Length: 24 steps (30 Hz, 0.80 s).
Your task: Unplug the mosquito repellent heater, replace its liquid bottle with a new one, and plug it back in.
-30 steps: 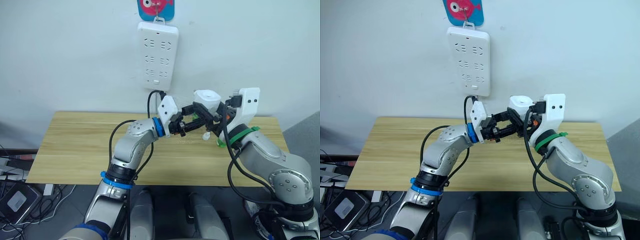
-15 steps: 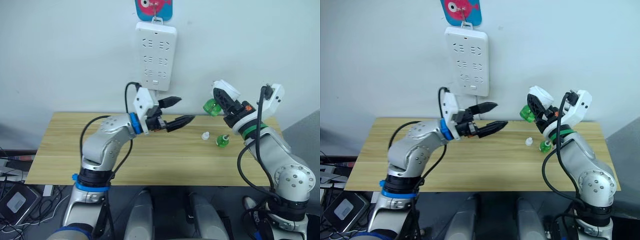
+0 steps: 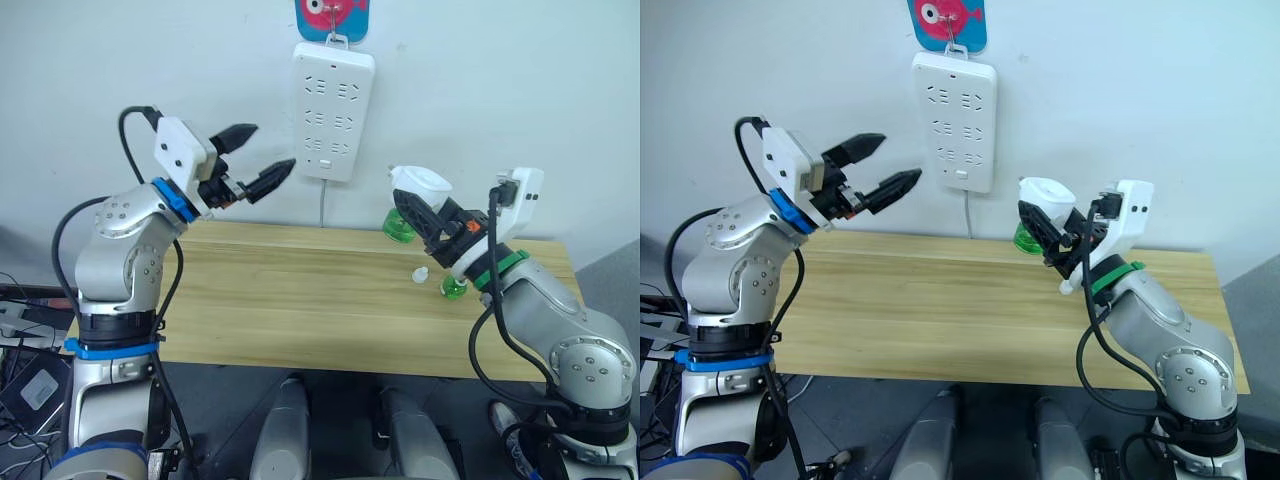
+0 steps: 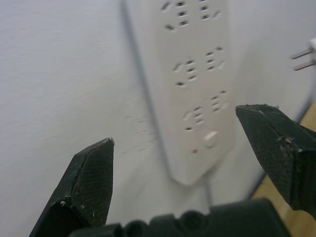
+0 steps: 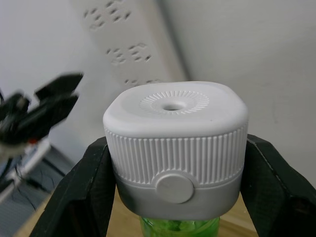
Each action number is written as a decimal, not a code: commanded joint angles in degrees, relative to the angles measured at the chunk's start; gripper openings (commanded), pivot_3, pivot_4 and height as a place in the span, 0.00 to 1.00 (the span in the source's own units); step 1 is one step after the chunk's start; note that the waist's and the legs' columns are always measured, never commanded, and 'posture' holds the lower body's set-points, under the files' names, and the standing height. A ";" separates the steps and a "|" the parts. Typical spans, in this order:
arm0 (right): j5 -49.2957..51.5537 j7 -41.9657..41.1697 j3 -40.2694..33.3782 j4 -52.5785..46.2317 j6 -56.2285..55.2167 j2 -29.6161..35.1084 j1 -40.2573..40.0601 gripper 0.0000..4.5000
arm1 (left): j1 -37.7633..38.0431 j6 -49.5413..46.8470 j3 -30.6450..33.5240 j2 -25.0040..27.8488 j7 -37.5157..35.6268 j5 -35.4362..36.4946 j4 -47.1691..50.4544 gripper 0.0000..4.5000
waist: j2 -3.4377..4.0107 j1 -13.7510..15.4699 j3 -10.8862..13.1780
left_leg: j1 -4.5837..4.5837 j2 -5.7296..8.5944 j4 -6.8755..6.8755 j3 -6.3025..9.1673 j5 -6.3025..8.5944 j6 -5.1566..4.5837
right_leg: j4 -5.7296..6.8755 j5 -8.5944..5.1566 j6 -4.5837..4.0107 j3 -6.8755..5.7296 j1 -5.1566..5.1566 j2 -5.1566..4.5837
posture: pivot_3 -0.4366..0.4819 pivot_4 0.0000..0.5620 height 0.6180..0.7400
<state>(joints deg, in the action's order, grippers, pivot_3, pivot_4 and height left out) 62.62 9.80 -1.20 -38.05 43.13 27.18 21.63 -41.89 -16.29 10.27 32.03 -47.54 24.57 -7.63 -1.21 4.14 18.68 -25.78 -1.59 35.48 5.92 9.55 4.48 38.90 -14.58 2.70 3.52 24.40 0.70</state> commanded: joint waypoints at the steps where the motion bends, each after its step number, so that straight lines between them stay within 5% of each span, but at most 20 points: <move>1: -2.99 -2.53 0.77 -1.96 -1.31 -1.06 -0.77 0.68 | -2.23 5.25 -2.34 -2.14 -3.35 -1.41 -5.53 1.00 | -0.01 0.57 -0.14 | 0.00 0.00 -0.05 0.00 0.00 0.00 | -0.02 0.02 -0.04 0.00 0.00 0.00 | 0.80 0.42 1.00; 14: -8.59 -0.83 -0.95 -2.50 -1.31 -5.10 -0.73 0.68 | -20.14 19.75 -6.66 -10.08 -14.72 -6.29 -35.97 1.00 | -0.06 1.91 -0.18 | -0.06 0.01 -0.01 0.12 -0.02 0.01 | 0.06 0.15 -0.25 -0.14 0.03 0.02 | 0.70 0.43 1.00; 24: -11.35 0.41 -1.78 -4.52 -0.77 -6.32 -1.96 0.68 | -22.82 16.12 -6.66 -12.65 -23.55 -4.66 -36.82 1.00 | -0.06 0.37 -0.18 | -0.18 -0.03 0.25 0.12 -0.04 0.02 | 0.08 0.17 -0.23 -0.33 -0.09 -0.04 | 0.67 0.45 1.00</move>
<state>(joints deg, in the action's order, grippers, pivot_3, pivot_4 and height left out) 51.41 10.14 -1.23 -38.88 43.07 21.19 19.52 -62.28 0.62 2.91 19.81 -70.00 18.30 -45.49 -1.27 4.51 18.50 -25.95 -1.63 35.73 6.06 9.51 4.50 38.98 -14.41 2.47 3.17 24.32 0.66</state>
